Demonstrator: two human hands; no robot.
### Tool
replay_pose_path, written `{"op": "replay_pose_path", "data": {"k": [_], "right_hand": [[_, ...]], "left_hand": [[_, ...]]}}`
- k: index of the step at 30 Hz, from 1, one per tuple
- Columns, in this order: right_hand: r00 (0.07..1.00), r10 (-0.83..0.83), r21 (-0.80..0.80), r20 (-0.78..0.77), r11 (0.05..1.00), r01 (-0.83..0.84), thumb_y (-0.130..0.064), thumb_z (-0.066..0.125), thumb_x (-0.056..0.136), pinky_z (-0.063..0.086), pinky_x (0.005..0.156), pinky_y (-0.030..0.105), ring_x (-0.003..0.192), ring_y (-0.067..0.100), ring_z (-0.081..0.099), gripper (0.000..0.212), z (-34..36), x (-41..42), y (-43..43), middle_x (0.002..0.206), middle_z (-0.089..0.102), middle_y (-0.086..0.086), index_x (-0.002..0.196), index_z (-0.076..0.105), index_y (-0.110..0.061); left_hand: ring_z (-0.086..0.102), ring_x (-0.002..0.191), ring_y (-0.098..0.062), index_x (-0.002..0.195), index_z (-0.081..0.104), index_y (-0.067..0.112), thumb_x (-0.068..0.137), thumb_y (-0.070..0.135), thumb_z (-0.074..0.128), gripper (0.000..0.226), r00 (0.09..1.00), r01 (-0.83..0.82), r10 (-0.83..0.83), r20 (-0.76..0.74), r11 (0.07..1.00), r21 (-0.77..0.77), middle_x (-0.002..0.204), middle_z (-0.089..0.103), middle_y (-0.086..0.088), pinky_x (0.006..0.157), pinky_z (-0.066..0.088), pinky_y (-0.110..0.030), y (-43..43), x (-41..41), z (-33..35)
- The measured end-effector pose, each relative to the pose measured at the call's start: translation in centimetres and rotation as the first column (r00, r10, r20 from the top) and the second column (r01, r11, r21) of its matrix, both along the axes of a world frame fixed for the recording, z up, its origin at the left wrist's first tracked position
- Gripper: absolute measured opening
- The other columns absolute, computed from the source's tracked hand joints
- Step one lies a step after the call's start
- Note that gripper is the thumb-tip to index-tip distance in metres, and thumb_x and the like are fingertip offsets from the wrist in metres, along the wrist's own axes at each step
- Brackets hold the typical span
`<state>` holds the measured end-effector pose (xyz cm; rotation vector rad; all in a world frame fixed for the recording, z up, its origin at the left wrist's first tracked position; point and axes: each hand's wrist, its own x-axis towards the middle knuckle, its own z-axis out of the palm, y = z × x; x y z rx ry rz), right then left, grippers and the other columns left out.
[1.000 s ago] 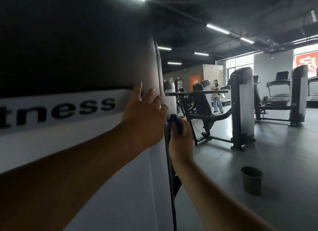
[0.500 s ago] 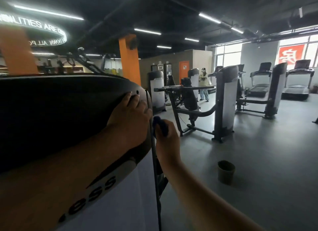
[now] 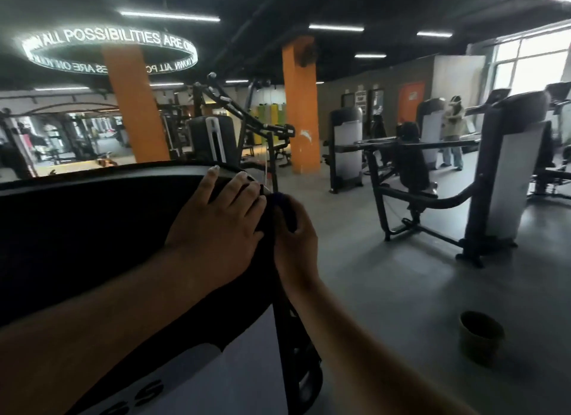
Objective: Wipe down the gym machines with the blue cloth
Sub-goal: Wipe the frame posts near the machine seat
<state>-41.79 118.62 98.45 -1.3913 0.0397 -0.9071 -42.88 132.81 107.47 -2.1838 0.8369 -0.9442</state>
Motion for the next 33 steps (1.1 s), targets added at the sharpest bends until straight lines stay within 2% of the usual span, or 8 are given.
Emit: {"op": "replay_pose_path", "data": {"k": [2,6,13,17,21,25,29,33], "right_hand": [[0.992,0.118,0.024,0.038,0.993,-0.119,-0.029,0.06,0.112,0.054,0.11,0.034,0.125,0.001,0.066,0.029,-0.3,1.1,-0.7,0.131,0.073,-0.018,0.139,0.067,-0.037],[0.981,0.196,-0.031,0.016,0.98,-0.195,-0.022,0.055,0.115,0.047,0.12,0.041,0.141,0.008,0.057,0.041,-4.5,1.3,-1.3,0.148,0.062,-0.016,0.154,0.056,-0.034],[0.94,0.342,0.031,0.011,0.939,-0.342,-0.021,0.058,0.113,0.053,0.114,0.041,0.127,0.004,0.067,0.032,-0.4,3.4,-4.2,0.132,0.074,-0.015,0.141,0.066,-0.035],[0.934,0.354,0.023,-0.052,0.935,-0.353,-0.023,0.056,0.114,0.05,0.118,0.043,0.135,0.005,0.062,0.037,-4.6,1.1,-3.4,0.14,0.069,-0.017,0.148,0.061,-0.037],[0.919,0.385,0.083,-0.088,0.922,-0.378,-0.029,0.057,0.114,0.054,0.113,0.044,0.124,0.003,0.068,0.029,-3.8,1.7,-4.1,0.129,0.074,-0.017,0.14,0.067,-0.038],[0.872,0.488,0.073,0.019,0.87,-0.488,-0.022,0.057,0.114,0.055,0.105,0.026,0.123,0.001,0.068,0.029,0.4,4.9,-5.2,0.126,0.075,-0.018,0.136,0.068,-0.036],[0.78,0.618,-0.011,0.096,0.784,-0.62,-0.016,0.05,0.116,0.041,0.124,0.05,0.148,0.018,0.053,0.041,-3.3,6.2,-5.8,0.154,0.061,-0.004,0.155,0.055,-0.025],[0.656,0.75,-0.111,0.09,0.662,-0.741,-0.018,0.05,0.115,0.035,0.128,0.056,0.156,0.022,0.044,0.045,-3.8,9.0,-8.0,0.164,0.052,-0.003,0.16,0.05,-0.023]], "left_hand": [[0.004,0.169,-0.034,0.175,0.011,0.017,0.113,0.053,0.013,0.072,0.999,-0.042,0.042,0.017,0.999,-0.01,0.183,0.009,-0.011,0.132,-0.002,-0.067,-1.4,0.5,-0.2],[0.014,0.166,-0.043,0.173,0.017,0.008,0.115,0.053,0.022,0.075,0.994,-0.095,0.096,0.051,0.995,-0.03,0.18,0.018,-0.021,0.13,0.004,-0.07,-2.6,0.8,-1.4],[0.02,0.166,-0.042,0.173,0.018,0.005,0.116,0.048,0.025,0.072,0.986,-0.145,0.154,0.068,0.982,-0.123,0.179,0.021,-0.021,0.131,0.005,-0.071,-3.9,0.5,-3.0],[0.016,0.166,-0.043,0.174,0.02,0.014,0.114,0.052,0.026,0.071,0.979,-0.194,0.202,0.04,0.969,-0.154,0.179,0.022,-0.02,0.13,0.004,-0.071,-4.7,0.3,-3.5],[0.022,0.163,-0.045,0.173,0.027,0.019,0.116,0.05,0.028,0.065,0.973,-0.21,0.225,0.06,0.958,-0.194,0.176,0.028,-0.018,0.13,0.007,-0.072,-5.2,0.6,-3.6],[0.022,0.165,-0.044,0.174,0.025,0.017,0.115,0.05,0.031,0.068,0.959,-0.238,0.267,0.096,0.941,-0.24,0.177,0.028,-0.018,0.131,0.006,-0.072,-5.7,1.0,-4.6],[0.011,0.168,-0.04,0.176,0.014,0.023,0.114,0.059,0.031,0.074,0.929,-0.319,0.356,0.1,0.908,-0.272,0.183,0.011,-0.012,0.13,0.006,-0.074,-7.0,0.7,-5.8],[0.013,0.169,-0.033,0.174,0.026,0.024,0.113,0.053,0.039,0.069,0.882,-0.405,0.463,0.085,0.838,-0.367,0.182,0.018,-0.006,0.127,0.006,-0.078,-10.4,0.9,-6.7]]}}
